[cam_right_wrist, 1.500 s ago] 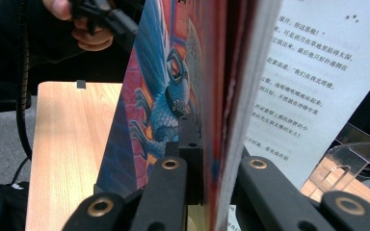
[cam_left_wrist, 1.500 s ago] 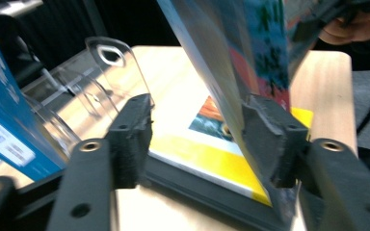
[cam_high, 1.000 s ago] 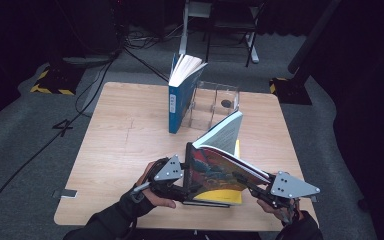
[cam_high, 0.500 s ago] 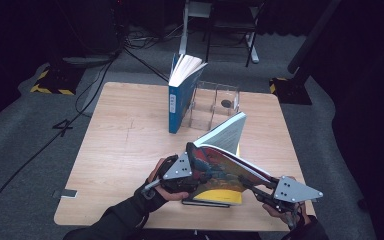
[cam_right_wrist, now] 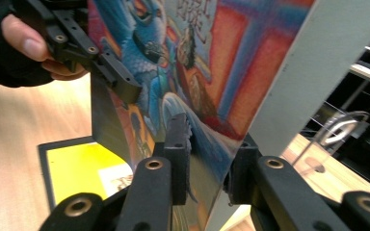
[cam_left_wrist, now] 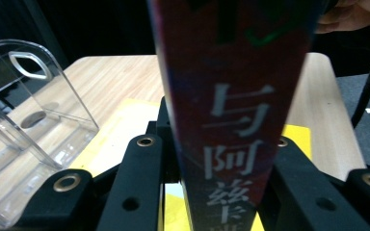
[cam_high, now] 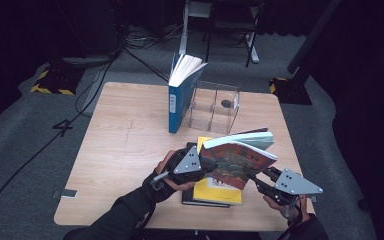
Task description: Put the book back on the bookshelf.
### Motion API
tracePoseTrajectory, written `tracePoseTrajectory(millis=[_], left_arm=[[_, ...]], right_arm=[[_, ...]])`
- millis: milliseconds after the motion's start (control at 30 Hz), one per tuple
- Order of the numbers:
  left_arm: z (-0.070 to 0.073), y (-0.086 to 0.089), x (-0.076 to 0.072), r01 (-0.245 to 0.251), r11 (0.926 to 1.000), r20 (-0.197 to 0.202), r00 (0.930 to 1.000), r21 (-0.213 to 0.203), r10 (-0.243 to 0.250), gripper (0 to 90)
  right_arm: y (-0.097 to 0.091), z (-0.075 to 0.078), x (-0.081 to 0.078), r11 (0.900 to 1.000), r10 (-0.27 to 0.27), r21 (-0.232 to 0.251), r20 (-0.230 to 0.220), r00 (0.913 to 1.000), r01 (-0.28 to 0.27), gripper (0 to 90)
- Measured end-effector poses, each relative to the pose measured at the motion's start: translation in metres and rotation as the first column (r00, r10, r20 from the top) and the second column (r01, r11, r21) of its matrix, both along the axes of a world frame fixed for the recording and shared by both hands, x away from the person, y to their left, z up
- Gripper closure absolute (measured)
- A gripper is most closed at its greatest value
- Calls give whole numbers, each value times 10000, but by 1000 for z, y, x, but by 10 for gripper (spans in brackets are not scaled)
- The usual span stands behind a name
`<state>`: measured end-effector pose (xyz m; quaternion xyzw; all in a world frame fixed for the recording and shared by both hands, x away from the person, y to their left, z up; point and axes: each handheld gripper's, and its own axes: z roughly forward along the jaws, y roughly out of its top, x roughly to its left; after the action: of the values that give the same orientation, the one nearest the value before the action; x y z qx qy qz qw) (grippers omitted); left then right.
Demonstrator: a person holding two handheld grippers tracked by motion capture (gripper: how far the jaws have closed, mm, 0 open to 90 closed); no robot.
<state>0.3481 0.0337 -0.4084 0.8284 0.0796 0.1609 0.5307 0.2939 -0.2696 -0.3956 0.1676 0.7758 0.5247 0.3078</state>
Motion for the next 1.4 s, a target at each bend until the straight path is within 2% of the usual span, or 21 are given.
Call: tracePoseTrajectory(millis=[200,300,333,367,400,433,467,500,567,633,700,733,767,833,933,967,1033,1167,1233,1300,1400], left_arm=[[0,3,12,18,10000,36,10000,-29,-18,731],[-2,6,18,-20,9999,-32,10000,-141,19,731],[-2,10,21,-27,9997,-118,9999,-248,24,731],[-2,12,22,21,9996,-180,9998,-286,-26,731],[-2,12,22,21,9996,-180,9998,-286,-26,732],[-3,15,23,83,9994,-239,9997,-347,-91,732],[-4,16,23,102,9991,-307,9995,-409,-114,733],[-4,18,23,165,9990,-323,9993,-423,-179,733],[-4,19,21,281,9988,-360,9989,-403,-296,734],[-4,19,20,401,9982,-386,9984,-449,-418,734],[-5,19,18,423,9977,-447,9980,-528,-447,730],[-5,19,18,427,9974,-501,9977,-587,-457,727],[-5,20,19,468,9962,-723,9960,-732,-521,717],[-3,22,18,358,9939,-893,9950,-1044,-453,678],[4,24,17,254,9907,-974,9945,-1334,-386,670],[6,24,17,311,9894,-972,9942,-1418,-452,663],[10,24,17,354,9861,-1074,9928,-1620,-533,608],[17,20,17,433,9869,-1137,9916,-1556,-615,559],[22,19,17,357,9880,-1131,9922,-1506,-531,564],[27,20,17,458,9859,-1097,9919,-1610,-640,582],[36,22,18,575,9824,-948,9926,-1775,-752,663]], right_arm=[[-3,4,8,9984,-540,142,-42,9985,540,706],[-6,7,15,9931,-1136,302,86,9935,1133,652],[-11,9,21,9895,-1296,624,-176,9914,1305,557],[-12,9,26,9893,-1271,667,-403,9911,1295,505],[-12,9,26,9893,-1271,667,-403,9911,1295,505],[-12,9,31,9889,-1334,566,-690,9887,1373,460],[-10,9,36,9881,-1456,388,-768,9864,1489,438],[-9,7,40,9882,-1421,444,-871,9860,1464,422],[-3,2,51,9932,-917,589,-1414,9857,1009,381],[6,-4,59,9972,-478,487,-1816,9822,576,348],[15,-8,63,9991,-119,366,-1978,9802,195,322],[20,-10,63,9994,-93,306,-2077,9781,160,323],[23,-10,64,9995,-13,295,-2039,9790,75,324],[29,-11,62,9994,-241,203,-1859,9823,283,320],[30,-11,60,9986,-394,279,-2039,9782,460,351],[29,-11,60,9986,-400,260,-1975,9795,460,364],[28,-11,60,9984,-375,333,-1966,9798,449,376],[29,-11,60,9987,-390,240,-1896,9811,443,376],[29,-11,60,9987,-369,262,-1932,9805,427,376],[29,-10,59,9988,-339,270,-1948,9802,399,375],[30,-10,59,9990,-320,259,-1930,9807,377,371]])
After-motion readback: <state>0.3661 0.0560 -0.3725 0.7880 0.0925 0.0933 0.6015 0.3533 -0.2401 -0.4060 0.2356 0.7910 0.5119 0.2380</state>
